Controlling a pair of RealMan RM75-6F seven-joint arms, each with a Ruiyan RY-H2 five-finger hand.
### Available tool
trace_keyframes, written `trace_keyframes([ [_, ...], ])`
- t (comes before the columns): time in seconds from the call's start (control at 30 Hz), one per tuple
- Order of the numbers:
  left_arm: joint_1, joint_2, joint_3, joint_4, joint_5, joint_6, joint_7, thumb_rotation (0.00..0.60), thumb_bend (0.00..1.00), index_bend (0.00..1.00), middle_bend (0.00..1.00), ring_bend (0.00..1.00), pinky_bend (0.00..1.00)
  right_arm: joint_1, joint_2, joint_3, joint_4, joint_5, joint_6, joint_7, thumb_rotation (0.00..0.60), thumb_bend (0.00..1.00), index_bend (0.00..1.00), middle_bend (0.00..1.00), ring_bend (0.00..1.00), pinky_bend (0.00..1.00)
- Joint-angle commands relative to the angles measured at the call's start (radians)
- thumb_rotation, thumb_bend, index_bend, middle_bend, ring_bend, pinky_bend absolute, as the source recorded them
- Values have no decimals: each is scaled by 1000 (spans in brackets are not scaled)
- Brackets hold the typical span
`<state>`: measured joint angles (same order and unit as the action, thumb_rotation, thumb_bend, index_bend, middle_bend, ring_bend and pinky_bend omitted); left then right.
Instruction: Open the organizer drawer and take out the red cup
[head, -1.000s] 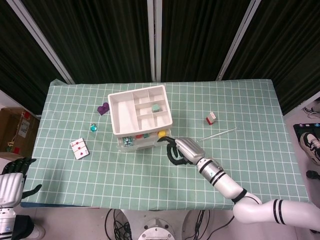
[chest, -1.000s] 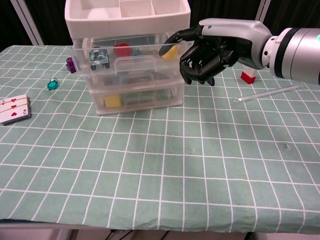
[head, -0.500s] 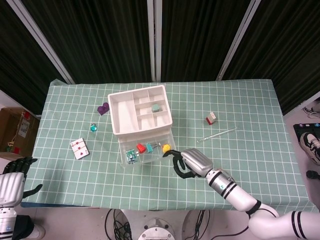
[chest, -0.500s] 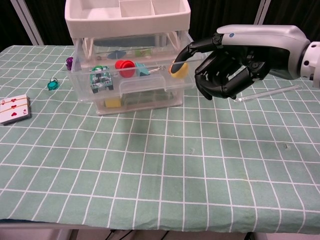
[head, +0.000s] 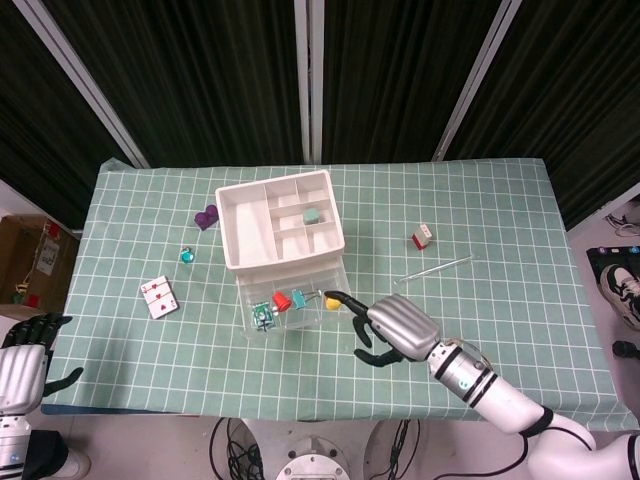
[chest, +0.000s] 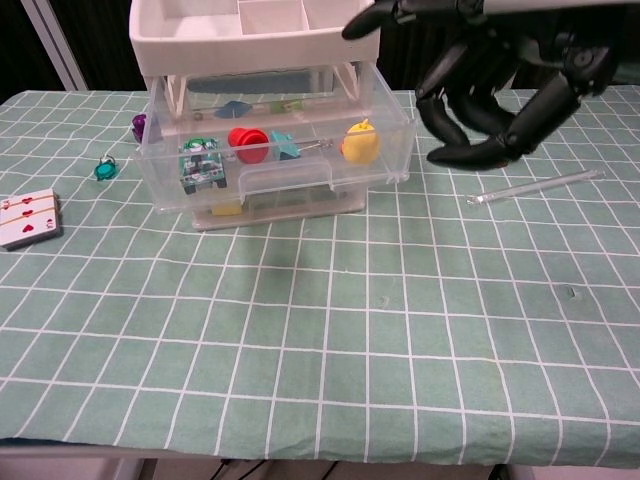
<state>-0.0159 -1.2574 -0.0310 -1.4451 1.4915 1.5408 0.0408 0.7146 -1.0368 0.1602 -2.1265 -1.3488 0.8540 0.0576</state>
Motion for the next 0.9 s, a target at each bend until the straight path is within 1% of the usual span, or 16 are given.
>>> trace_keyframes([
  [0.03,2,0,1,-3,3,5,3,600,40,246,192,165,189,55,14,65,-34,71,21,-138,600,243,188,804,880,918],
  [0.07,4,0,2,-5,4,8,4,600,41,246,192,165,189,82,4,80,-35,115,15,-187,600,247,229,834,906,947],
  [0.13,7,0,3,-7,5,12,4,600,41,246,192,165,189,127,-19,98,-28,191,5,-259,600,253,269,867,938,983],
  [0.2,10,0,4,-9,4,15,5,600,41,245,192,165,189,185,-56,109,-12,286,-4,-339,600,258,289,882,954,997],
  [0.3,15,0,7,-9,2,17,5,600,41,247,192,165,189,262,-113,111,18,411,0,-439,600,269,303,890,964,1000],
  [0.5,21,0,9,-8,-3,17,2,600,41,248,192,165,189,385,-210,98,88,613,29,-569,600,269,303,887,965,1000],
  [0.7,19,-2,9,-4,-2,11,1,600,40,248,192,165,188,472,-293,84,158,726,43,-632,600,256,306,881,965,1000],
  [0.9,20,-3,8,-1,-5,9,-1,600,41,248,192,165,189,542,-334,73,202,820,36,-674,600,252,290,879,964,1000],
])
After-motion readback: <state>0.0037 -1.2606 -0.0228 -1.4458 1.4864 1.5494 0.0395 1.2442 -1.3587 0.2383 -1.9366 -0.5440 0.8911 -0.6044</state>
